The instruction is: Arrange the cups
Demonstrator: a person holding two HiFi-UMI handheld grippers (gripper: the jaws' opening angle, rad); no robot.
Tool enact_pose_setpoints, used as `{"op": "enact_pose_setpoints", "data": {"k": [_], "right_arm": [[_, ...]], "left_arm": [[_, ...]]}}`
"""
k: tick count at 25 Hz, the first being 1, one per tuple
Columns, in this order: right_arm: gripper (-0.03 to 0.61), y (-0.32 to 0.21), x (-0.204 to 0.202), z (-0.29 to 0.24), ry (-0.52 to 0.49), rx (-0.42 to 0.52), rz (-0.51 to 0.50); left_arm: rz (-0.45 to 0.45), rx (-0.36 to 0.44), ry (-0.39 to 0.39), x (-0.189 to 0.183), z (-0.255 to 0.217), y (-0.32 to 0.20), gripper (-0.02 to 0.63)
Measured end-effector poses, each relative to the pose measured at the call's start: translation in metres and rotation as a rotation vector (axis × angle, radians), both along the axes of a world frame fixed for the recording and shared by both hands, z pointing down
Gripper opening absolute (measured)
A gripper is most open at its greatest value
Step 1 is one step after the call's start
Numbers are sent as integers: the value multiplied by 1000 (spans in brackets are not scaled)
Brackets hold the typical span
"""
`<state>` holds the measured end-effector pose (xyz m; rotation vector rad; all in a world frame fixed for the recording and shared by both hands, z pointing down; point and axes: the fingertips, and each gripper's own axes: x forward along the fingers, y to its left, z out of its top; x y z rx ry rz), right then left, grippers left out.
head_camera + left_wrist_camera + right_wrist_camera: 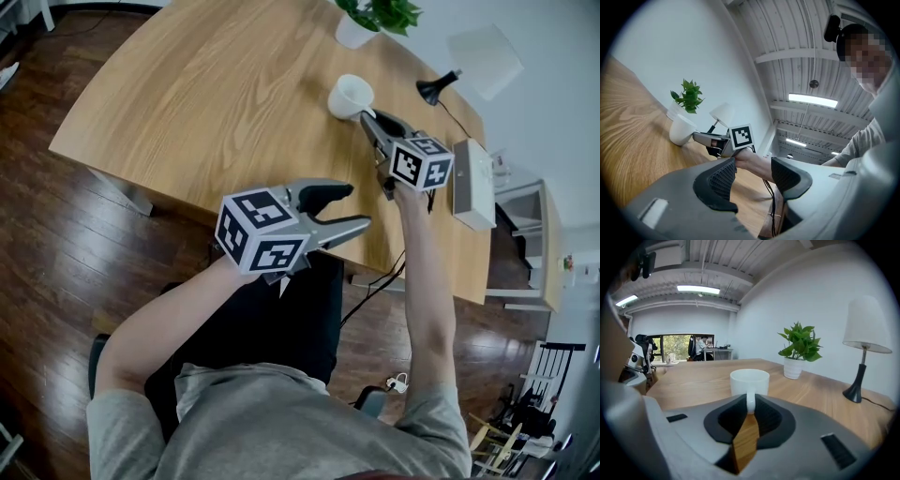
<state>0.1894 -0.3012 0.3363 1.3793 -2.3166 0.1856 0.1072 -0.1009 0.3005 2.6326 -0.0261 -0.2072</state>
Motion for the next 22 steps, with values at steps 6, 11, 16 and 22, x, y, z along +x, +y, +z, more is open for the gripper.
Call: {"op": "enact_pose_setpoints", "data": {"k": [6, 11, 16, 22], "right_arm": [[61, 61, 43, -15, -129, 41, 100], [61, 116, 122, -61, -199, 140, 217], [61, 173, 270, -120, -113, 241, 470], [61, 216, 383, -98, 10, 116, 636]], "left_arm": [[8, 4, 2, -3, 0, -3, 236], [-16, 5, -8, -8, 1, -4, 236], [-17, 7, -8, -2, -2, -1, 236], [-15, 16, -18, -2, 0, -1, 236]]}}
